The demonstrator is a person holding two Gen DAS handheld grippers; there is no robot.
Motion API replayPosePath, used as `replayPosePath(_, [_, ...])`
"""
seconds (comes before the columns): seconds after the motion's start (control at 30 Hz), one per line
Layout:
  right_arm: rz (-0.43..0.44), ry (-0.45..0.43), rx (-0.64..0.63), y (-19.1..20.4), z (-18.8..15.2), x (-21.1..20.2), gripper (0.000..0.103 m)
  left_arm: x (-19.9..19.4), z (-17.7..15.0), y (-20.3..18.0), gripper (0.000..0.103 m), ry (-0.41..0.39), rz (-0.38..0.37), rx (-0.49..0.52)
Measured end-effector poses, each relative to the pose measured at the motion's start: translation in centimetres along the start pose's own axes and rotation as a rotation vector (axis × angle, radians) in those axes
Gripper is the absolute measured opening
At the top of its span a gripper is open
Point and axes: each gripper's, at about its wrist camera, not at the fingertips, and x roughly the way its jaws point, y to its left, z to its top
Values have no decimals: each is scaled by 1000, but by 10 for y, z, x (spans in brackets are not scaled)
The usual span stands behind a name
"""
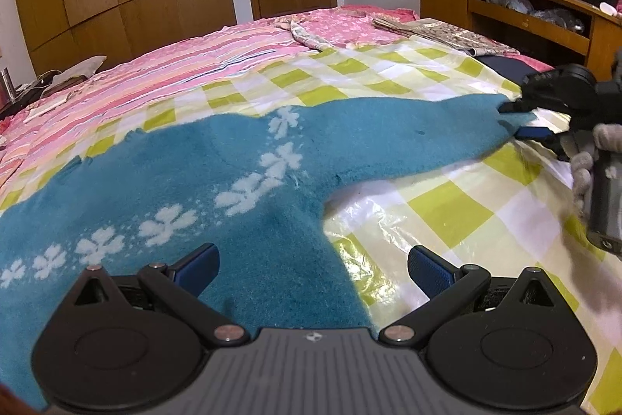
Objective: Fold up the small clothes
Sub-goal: 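Move the right gripper to the sweater's sleeve cuff and grasp it, then lift the held sleeve and fold it across the sweater body with the right gripper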
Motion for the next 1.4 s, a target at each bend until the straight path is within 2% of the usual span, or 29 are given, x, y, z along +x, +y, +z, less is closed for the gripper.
replayPosePath(0.07, [3,-8,-24,4,-1,3,41,-3,-1,1,103,1,6,5])
replayPosePath(0.1, [4,-8,-35,5,-1,4,39,-6,-3,3,103,1,12,4])
replayPosePath(0.17, [4,5,-43,6,1,8,15,-11,-6,8,103,3,20,-3])
replayPosePath(0.23, [26,14,-19,4,3,10,12,-18,-9,16,103,6,37,-14])
replayPosePath(0.4, [123,-22,-41,25,1,-7,9,-38,-21,42,103,3,80,-55])
replayPosePath(0.5, [217,-28,-103,59,-8,-28,9,-52,-30,59,103,-9,98,-80])
replayPosePath(0.6, [296,-16,-212,104,-32,-48,9,-67,-39,79,103,-22,114,-104])
replayPosePath(0.73, [380,64,-321,167,-80,-54,9,-85,-55,110,103,-32,137,-128])
replayPosePath(0.83, [424,143,-433,219,-128,-49,9,-98,-68,136,103,-45,162,-147])
replayPosePath(0.93, [459,223,-567,271,-188,-45,8,-108,-82,164,103,-59,189,-173])
replayPosePath(1.1, [491,342,-757,333,-294,-28,8,-119,-102,207,103,-67,214,-247])
replayPosePath(1.27, [453,413,-961,359,-387,-18,8,-122,-118,238,103,-78,204,-326])
replayPosePath(1.4, [416,415,-1038,356,-415,-16,8,-123,-125,253,103,-78,187,-356])
